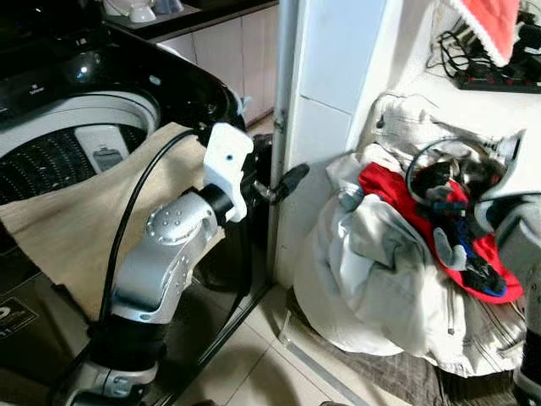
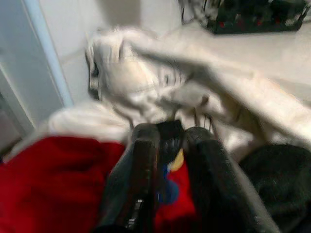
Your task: Clothes washing
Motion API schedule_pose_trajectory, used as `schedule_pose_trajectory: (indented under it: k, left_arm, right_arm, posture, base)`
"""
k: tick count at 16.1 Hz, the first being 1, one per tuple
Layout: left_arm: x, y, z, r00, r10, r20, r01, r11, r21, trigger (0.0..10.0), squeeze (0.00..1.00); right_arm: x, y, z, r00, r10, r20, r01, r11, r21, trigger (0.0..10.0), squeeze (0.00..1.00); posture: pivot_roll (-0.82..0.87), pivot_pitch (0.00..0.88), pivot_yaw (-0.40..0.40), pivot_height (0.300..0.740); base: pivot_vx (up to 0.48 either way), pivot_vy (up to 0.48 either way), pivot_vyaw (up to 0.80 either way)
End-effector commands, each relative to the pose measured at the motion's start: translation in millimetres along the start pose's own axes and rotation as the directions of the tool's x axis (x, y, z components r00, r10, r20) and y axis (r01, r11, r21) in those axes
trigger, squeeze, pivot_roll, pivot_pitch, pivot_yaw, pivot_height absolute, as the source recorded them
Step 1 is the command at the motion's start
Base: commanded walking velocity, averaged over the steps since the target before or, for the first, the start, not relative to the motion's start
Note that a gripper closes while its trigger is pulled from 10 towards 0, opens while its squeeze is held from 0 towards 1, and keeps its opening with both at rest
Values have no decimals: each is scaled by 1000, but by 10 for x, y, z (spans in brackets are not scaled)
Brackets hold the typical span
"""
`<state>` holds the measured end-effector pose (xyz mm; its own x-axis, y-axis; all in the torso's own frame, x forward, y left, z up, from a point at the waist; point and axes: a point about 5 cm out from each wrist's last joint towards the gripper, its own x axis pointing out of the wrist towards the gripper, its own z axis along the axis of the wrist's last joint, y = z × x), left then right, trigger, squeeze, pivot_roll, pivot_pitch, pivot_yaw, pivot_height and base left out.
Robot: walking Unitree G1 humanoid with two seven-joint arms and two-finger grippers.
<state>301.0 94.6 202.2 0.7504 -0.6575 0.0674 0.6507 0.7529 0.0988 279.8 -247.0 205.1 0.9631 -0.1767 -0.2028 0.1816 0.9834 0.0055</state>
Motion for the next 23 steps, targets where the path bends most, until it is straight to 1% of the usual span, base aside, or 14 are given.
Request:
schedule_pose_trajectory:
  k: [1, 3, 7, 8, 9, 10, 12, 15, 16, 18, 20, 21, 22, 23]
  left_arm:
    - [-13, -10, 26, 1000, -15, 2, 15, 1000, 18, 10000, 0]
    - [-36, -3, 3, 1000, -26, -12, 27, 999, 30, 10000, 0]
    - [-157, -64, -52, 987, -145, -66, 147, 989, 28, 10000, 0]
    - [-174, -61, -53, 986, -150, -74, 153, 987, 38, 10000, 0]
    - [-175, -45, -42, 987, -145, -73, 148, 988, 44, 10000, 0]
    - [-182, -35, -42, 987, -142, -74, 146, 988, 48, 10000, 0]
    - [-195, -29, -28, 985, -153, -75, 157, 986, 50, 10000, 0]
    - [-200, -45, -7, 979, -189, -76, 193, 980, 49, 10000, 0]
    - [-199, -50, 5, 978, -198, -71, 201, 979, 45, 10000, 0]
    - [-199, -47, 6, 977, -200, -73, 203, 978, 46, 10000, 0]
    - [-200, -47, 13, 976, -203, -73, 206, 977, 48, 10000, 0]
    - [-198, -48, 22, 976, -207, -73, 211, 976, 49, 10000, 0]
    - [-199, -55, 27, 974, -215, -73, 219, 975, 48, 10000, 0]
    - [-201, -68, 28, 971, -227, -75, 230, 972, 41, 10000, 0]
  right_arm:
    - [-8, 29, -46, 998, 45, -48, -46, 999, -22, 10000, 1000]
    - [6, 31, -98, 993, 72, -95, -74, 997, -23, 10000, 1000]
    - [93, -47, -66, 993, 63, -101, -64, 998, 0, 10000, 1000]
    - [113, -57, -57, 990, 82, -112, -80, 997, 22, 10000, 1000]
    - [132, -60, -54, 985, 120, -126, -111, 991, 79, 10000, 1000]
    - [139, -61, -60, 981, 137, -134, -125, 988, 94, 10000, 1000]
    - [165, -70, -63, 973, 177, -150, -165, 982, 92, 10000, 1000]
    - [244, -107, -56, 965, 126, -229, -118, 992, 45, 10000, 1000]
    - [269, -121, -52, 964, 106, -245, -94, 994, 60, 10000, 0]
    - [290, -126, -111, 948, 115, -298, -88, 991, 101, 10000, 0]
    - [301, -93, -186, 926, 167, -338, -127, 982, 137, 10000, 0]
    - [308, -63, -198, 918, 209, -338, -155, 971, 180, 10000, 0]
    - [311, -51, -207, 913, 225, -341, -163, 966, 200, 5529, 0]
    - [314, -52, -215, 910, 226, -348, -161, 965, 206, 2196, 0]
  posture:
    - [-223, 0, 6, 740]
    - [-223, 0, 10, 740]
    - [-212, 0, 4, 740]
    - [-210, 0, 4, 740]
    - [-206, 0, 2, 740]
    - [-200, 0, 3, 740]
    - [-196, 0, 6, 740]
    - [-191, 0, 8, 740]
    - [-191, 0, 8, 740]
    - [-189, 0, 8, 740]
    - [-187, 0, 9, 740]
    - [-187, 0, 9, 740]
    - [-186, 0, 8, 740]
    - [-186, 0, 8, 740]
  base:
    - [0, 0, 0]
    - [0, 0, 0]
    - [0, 0, 0]
    - [0, 0, 0]
    - [0, 0, 0]
    - [0, 0, 0]
    - [0, 0, 0]
    - [0, 0, 0]
    - [0, 0, 0]
    - [0, 0, 0]
    - [0, 0, 0]
    - [0, 0, 0]
    - [0, 0, 0]
    - [0, 0, 0]
